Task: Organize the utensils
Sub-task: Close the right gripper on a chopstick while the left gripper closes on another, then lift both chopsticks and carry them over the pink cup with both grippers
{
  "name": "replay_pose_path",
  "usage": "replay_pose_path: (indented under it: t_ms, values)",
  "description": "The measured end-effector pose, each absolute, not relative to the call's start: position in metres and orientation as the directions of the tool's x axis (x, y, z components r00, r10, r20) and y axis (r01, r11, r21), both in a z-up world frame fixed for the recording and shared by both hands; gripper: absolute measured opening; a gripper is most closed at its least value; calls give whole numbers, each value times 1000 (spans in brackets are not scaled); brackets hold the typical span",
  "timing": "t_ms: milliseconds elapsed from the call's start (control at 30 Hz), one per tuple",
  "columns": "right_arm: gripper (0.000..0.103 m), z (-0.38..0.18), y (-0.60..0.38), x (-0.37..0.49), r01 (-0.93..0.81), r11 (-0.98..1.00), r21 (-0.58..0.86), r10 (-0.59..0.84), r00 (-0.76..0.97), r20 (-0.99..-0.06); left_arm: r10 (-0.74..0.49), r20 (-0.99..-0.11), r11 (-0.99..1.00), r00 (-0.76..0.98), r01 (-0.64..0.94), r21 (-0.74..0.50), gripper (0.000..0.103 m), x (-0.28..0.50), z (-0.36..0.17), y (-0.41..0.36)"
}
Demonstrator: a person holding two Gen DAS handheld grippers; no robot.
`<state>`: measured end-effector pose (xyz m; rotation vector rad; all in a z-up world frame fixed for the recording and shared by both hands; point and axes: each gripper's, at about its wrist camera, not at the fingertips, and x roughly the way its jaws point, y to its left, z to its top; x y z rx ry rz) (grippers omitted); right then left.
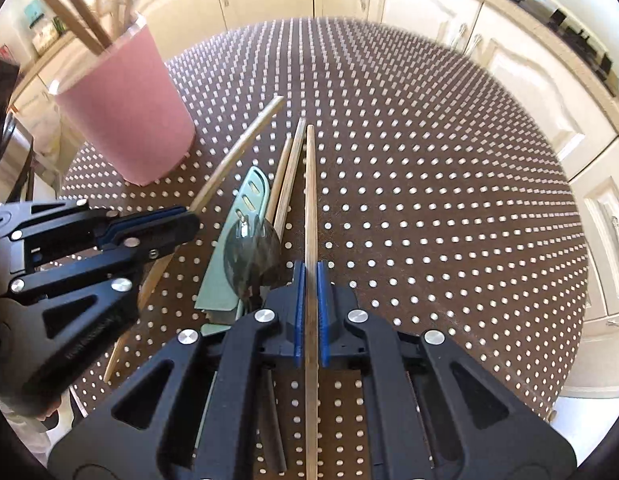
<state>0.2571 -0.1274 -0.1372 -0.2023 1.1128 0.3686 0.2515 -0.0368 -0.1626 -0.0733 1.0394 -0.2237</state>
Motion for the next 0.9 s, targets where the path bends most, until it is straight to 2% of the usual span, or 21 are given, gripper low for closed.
replay_pose_path:
  t_ms: [133,233,300,400,633,767,900]
  values:
    - [6,-110,-138,228,-370,927,59,254,507,-824,-234,-752,971,616,188,-149,5,216,-138,-34]
    - [6,-88,-148,199,-371,920,125,337,589,-734,-282,-663,959,694,230,-166,5,184,-120,-31]
    - [6,-74,-150,178,-360,925,120,343,661,-667,-308,-602,951,737,253,-178,5,164,-109,-26]
    - [6,-50,-155,147,-362,918,165,391,746,-539,-356,-505,934,786,287,-212,5,136,-94,-18]
    - [6,-9,-134,89,-393,910,132,415,874,-253,-336,-297,934,894,274,-230,5,105,-63,15]
    - [6,8,-123,91,-431,893,130,447,881,-157,-311,-217,935,925,257,-244,5,107,-46,35]
    - [6,17,-99,105,-447,886,127,460,882,-104,-272,-152,943,950,231,-241,5,113,-26,53]
